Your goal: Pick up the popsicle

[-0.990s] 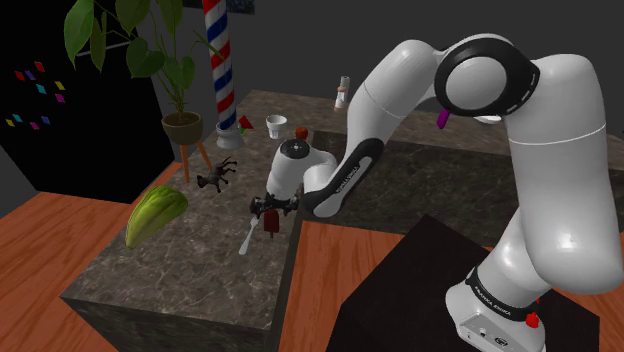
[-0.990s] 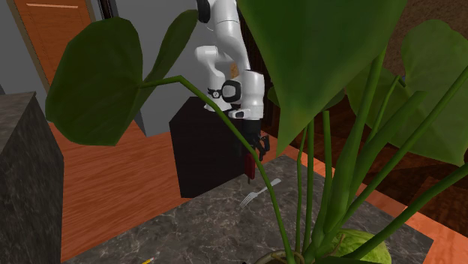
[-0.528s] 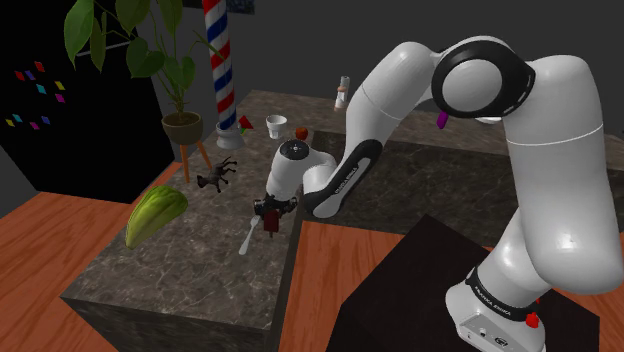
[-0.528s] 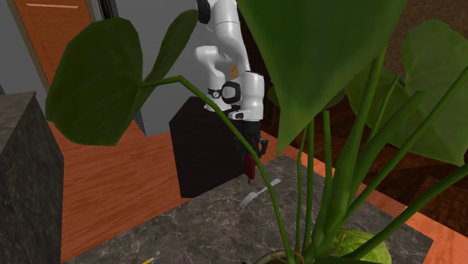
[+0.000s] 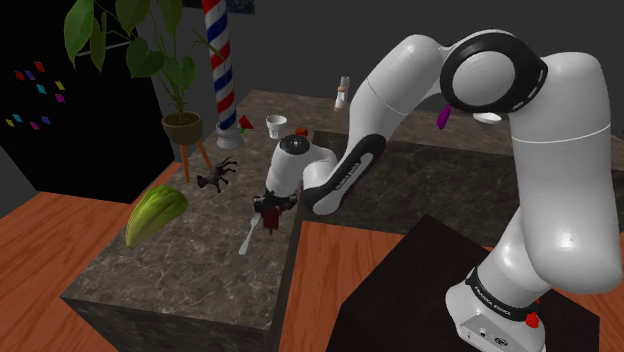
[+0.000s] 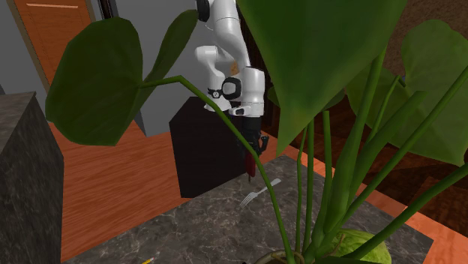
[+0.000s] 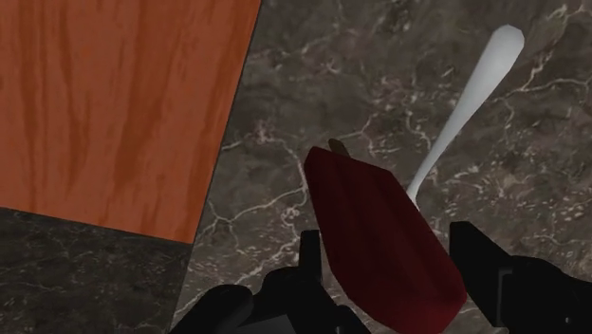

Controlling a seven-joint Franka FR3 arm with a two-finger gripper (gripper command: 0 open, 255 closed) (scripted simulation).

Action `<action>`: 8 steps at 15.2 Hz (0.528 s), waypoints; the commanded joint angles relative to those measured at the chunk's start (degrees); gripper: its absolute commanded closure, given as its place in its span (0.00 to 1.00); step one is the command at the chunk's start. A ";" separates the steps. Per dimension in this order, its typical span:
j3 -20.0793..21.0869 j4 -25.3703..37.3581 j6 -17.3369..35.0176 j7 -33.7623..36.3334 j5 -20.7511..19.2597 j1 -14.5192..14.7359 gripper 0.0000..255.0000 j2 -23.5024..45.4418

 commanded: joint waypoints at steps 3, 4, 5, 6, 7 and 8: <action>1.99 -1.13 -1.93 -1.89 1.64 -1.62 1.00 -2.87; 2.50 -1.34 -2.45 -2.40 2.12 -2.01 1.00 -3.56; 3.01 -1.54 -2.97 -2.91 2.61 -2.41 1.00 -4.24; 3.51 -1.72 -3.49 -3.42 3.10 -2.80 1.00 -4.92; 4.00 -1.90 -4.01 -3.94 3.62 -3.17 1.00 -5.59; 4.49 -2.06 -4.54 -4.47 4.14 -3.55 1.00 -6.25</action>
